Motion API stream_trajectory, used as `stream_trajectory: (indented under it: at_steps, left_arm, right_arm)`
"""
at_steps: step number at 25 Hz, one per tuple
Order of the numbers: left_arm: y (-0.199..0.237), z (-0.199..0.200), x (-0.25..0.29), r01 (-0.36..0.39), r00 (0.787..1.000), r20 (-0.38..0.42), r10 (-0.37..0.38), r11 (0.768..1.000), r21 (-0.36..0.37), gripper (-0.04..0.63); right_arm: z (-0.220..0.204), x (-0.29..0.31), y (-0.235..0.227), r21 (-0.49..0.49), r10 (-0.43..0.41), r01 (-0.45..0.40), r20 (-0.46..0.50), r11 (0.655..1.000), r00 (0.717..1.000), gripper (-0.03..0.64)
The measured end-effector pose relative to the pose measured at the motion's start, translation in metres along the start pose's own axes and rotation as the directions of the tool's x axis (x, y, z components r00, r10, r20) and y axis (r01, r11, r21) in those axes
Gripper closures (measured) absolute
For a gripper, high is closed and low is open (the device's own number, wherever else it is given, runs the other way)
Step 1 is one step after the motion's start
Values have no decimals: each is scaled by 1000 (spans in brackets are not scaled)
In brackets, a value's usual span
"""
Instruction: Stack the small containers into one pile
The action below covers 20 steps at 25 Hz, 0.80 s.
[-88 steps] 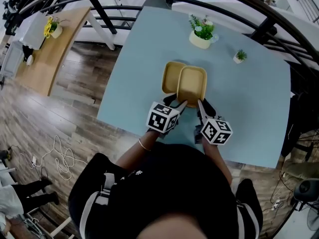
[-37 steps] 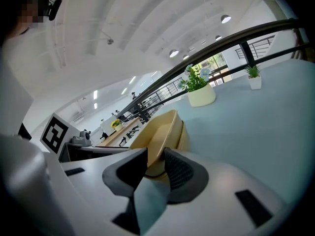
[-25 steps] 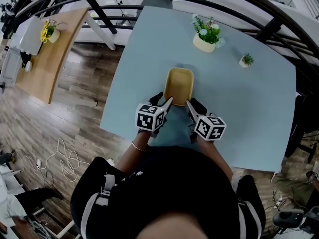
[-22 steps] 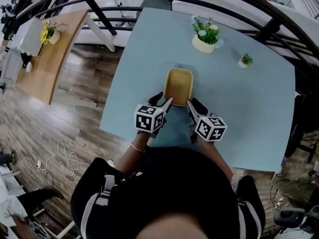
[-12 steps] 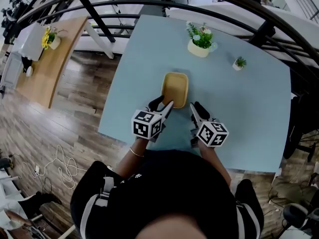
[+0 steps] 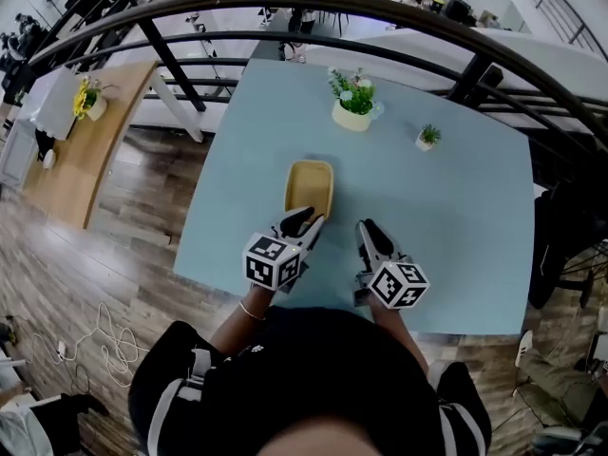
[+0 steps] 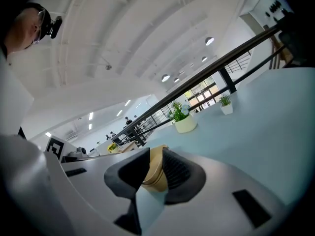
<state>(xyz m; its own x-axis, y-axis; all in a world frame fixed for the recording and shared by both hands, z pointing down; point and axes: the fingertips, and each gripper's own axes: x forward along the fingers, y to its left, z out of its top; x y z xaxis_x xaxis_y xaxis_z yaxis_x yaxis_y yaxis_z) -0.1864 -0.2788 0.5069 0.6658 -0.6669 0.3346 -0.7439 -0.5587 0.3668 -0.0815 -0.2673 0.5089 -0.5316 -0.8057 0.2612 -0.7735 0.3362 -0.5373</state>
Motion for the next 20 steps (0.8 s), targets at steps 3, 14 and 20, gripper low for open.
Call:
stream_trajectory:
  at_steps: [3, 14, 20]
  left_arm:
    - [-17, 4, 2, 42, 999, 21, -42, 999, 14, 509]
    - [-53, 24, 0, 64, 995, 65, -73, 990, 129, 549]
    - [-60, 26, -4, 68, 994, 73, -78, 990, 127, 549]
  right_arm:
    - [9, -12, 3, -24, 9, -8, 33, 1000, 999, 548]
    - [40, -44, 24, -216, 31, -5, 117, 976, 993, 603]
    - [42, -50, 27, -228, 40, -11, 125, 974, 991, 614]
